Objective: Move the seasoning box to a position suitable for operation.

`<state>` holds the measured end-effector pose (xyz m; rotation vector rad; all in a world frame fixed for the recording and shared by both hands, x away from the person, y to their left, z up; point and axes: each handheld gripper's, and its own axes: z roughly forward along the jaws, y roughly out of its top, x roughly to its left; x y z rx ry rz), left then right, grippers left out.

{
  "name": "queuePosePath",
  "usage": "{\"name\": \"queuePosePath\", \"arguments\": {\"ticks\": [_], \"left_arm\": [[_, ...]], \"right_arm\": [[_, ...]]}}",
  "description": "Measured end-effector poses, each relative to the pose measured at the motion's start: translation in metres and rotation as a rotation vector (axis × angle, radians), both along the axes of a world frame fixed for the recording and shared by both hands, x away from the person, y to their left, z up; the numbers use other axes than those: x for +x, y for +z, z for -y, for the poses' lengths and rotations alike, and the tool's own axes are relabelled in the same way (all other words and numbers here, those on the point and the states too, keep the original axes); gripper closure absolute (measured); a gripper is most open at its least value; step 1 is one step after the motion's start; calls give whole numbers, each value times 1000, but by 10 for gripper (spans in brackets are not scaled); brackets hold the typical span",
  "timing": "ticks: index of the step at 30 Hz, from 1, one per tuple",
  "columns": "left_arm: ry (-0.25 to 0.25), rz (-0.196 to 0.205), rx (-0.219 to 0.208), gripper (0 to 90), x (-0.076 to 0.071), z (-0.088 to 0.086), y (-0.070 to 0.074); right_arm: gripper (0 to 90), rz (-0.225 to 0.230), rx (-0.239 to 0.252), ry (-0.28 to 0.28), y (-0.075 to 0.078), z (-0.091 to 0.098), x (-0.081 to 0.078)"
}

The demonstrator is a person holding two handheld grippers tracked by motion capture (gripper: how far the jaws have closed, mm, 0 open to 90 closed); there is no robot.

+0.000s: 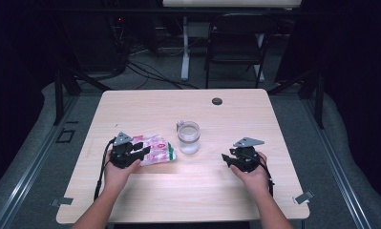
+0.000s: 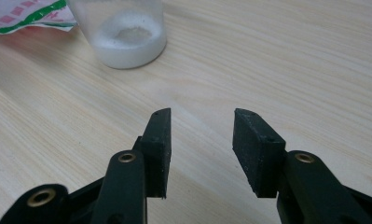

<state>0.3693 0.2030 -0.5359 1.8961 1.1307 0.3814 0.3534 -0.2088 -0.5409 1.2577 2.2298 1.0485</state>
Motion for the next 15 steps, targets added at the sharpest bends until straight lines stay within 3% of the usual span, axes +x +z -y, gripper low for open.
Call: {"name": "queuePosePath", "arguments": {"ticks": [5, 15], "left_arm": [[-6, -45, -2, 650, -1, -2, -2], [3, 20, -8, 735, -8, 0, 5]], "right_arm": [[603, 16, 23, -4, 2, 0, 3], [685, 34, 30, 24, 4, -9, 7]]}}
